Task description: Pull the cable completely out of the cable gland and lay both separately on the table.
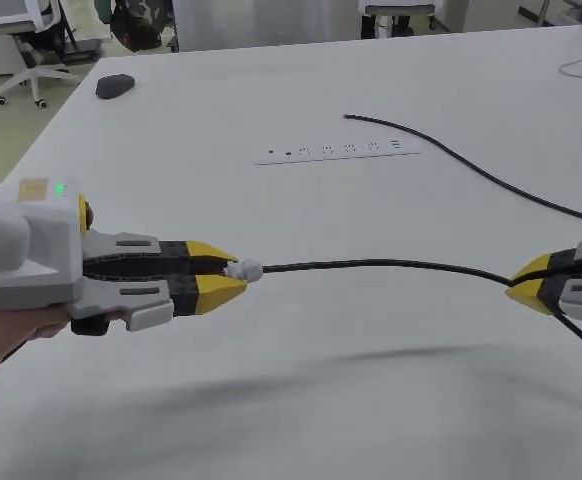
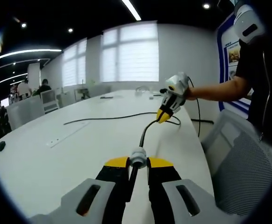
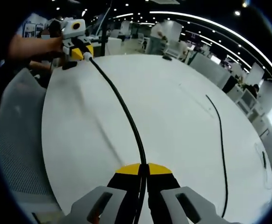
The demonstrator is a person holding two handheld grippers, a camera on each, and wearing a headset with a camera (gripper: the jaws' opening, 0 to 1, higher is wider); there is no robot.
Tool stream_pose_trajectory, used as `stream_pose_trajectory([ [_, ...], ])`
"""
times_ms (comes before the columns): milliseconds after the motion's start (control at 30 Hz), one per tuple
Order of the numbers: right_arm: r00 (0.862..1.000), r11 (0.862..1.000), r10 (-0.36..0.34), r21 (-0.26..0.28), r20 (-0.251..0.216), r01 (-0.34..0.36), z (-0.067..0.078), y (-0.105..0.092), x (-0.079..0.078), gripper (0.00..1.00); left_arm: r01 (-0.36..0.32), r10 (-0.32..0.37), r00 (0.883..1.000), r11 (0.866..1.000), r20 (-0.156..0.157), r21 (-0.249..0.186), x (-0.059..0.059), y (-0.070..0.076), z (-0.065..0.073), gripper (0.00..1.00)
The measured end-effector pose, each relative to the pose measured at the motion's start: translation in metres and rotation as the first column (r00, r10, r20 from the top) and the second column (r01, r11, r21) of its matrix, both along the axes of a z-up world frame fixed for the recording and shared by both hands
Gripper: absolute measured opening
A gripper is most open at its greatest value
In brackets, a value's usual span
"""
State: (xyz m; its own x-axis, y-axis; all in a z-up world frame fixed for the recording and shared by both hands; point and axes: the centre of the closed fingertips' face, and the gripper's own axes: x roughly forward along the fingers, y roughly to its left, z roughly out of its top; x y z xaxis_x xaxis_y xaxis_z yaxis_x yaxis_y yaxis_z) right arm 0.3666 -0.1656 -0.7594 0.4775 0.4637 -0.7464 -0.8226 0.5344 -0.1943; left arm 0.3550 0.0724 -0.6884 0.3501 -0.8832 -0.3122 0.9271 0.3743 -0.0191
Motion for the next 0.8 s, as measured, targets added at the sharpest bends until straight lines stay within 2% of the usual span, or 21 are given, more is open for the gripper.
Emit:
stream_pose_trajectory([
  [33,1.0,1.0,-0.002,-0.008,-0.015,0.001,-0.004,0.0,-0.002,0.0,-0.003,0.003,1.0,1.0,0.001,-0.002,0.0,-0.001,0.0,0.14],
  [100,0.999,0.998,0.016,-0.063,-0.049,-0.019,-0.016,0.0,-0.007,0.0,-0.004,0.004,1.0,1.0,0.003,-0.007,0.001,-0.003,0.001,0.14],
  [133,0.998,0.994,0.039,-0.097,-0.043,-0.043,-0.021,0.0,-0.008,0.0,-0.003,0.003,1.0,1.0,0.007,-0.006,0.0,-0.005,0.001,0.14],
  [233,0.996,0.991,0.052,-0.117,-0.073,-0.06,-0.032,0.003,-0.013,0.0,0.0,0.0,1.0,1.0,0.005,-0.003,0.0,-0.005,0.0,0.14],
  [333,0.995,0.988,0.062,-0.138,-0.081,-0.072,-0.035,0.005,-0.015,0.0,-0.001,0.001,1.0,1.0,0.002,-0.003,0.0,-0.005,0.0,0.14],
  [367,0.995,0.979,0.084,-0.183,-0.061,-0.094,-0.033,0.003,-0.014,0.02,-0.003,0.003,1.0,1.0,0.001,-0.003,0.0,-0.005,0.0,0.14],
  [433,0.991,0.964,0.132,-0.229,-0.036,-0.136,-0.03,0.006,-0.014,0.07,-0.008,0.008,1.0,1.0,0.002,0.01,0.002,-0.004,-0.001,0.14],
  [533,0.989,0.973,0.144,-0.178,-0.044,-0.149,-0.02,0.02,-0.014,0.11,-0.001,0.001,1.0,1.0,0.0,0.011,0.001,-0.005,-0.001,0.14],
  [600,0.991,0.988,0.128,-0.083,-0.039,-0.131,-0.004,0.036,-0.01,0.15,0.002,-0.002,1.0,1.0,0.0,0.018,0.001,-0.006,-0.001,0.14],
  [633,0.991,0.99,0.128,-0.048,-0.036,-0.129,0.003,0.043,-0.008,0.16,0.003,-0.003,1.0,1.0,0.003,0.015,0.002,-0.007,0.001,0.14],
  [667,0.991,0.991,0.134,0.0,-0.02,-0.134,0.017,0.054,-0.005,0.16,0.003,-0.004,1.0,1.0,0.005,0.012,0.002,-0.007,0.002,0.14],
  [700,0.99,0.99,0.141,0.031,0.011,-0.141,0.028,0.063,-0.001,0.17,0.005,-0.005,1.0,1.0,0.005,0.009,0.002,-0.008,0.004,0.14],
  [733,0.986,0.983,0.161,0.085,0.04,-0.164,0.045,0.078,0.001,0.16,0.007,-0.007,1.0,1.0,0.006,0.008,0.002,-0.009,0.005,0.14],
  [767,0.983,0.976,0.177,0.12,0.057,-0.183,0.055,0.09,0.001,0.15,0.009,-0.009,1.0,1.0,0.009,0.009,0.002,-0.01,0.005,0.14],
  [800,0.976,0.964,0.201,0.159,0.086,-0.213,0.07,0.106,0.002,0.15,0.013,-0.013,1.0,1.0,0.01,0.013,0.001,-0.011,0.005,0.14],
])
